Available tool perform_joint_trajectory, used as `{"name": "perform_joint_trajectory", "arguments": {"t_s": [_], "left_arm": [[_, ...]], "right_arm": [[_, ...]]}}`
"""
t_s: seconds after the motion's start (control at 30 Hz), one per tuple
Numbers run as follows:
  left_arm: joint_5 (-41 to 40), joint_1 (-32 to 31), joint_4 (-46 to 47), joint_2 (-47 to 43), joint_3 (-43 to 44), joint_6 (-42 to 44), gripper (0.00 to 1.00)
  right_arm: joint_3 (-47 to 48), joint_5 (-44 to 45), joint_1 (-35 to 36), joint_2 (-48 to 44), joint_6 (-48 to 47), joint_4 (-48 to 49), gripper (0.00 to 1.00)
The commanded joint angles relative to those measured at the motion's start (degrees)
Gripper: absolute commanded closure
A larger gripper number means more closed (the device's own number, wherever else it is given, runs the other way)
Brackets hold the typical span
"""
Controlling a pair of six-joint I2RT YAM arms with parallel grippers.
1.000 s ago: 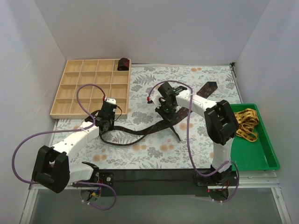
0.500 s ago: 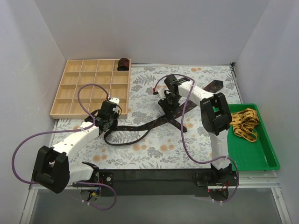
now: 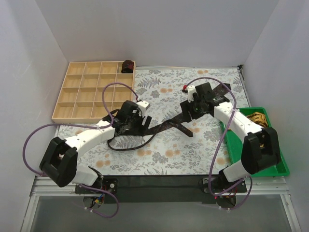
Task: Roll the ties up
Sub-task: Flatten the tie
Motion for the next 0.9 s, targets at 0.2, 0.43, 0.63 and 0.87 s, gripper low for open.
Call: {"name": "perform_joint_trajectory", "arguments": {"t_s": [0.2,0.43,0.63,0.87], "left_arm": [[8.60,-6.08,3.48,14.87,10.12,7.43,0.27],[7.63,-6.17,1.21,23.22,14.25,7.88,0.41],[6.32,-6.17,-6.44,24.46,14.70,6.03,0.78],[11.24,-4.85,-20.93,20.42,10.75,6.21,0.95]], "right_arm": [[-19.43,-3.44,-1.53,-13.49,9.26,15.43,0.40],[-25.51,-2.39,-1.71,-16.22,10.85,18.68,0.41],[-26.66,-2.13,-3.29,-16.49,11.02,18.86,0.43],[-25.08,-1.78,-3.20,-14.82,11.73,19.21,0.44]]}}
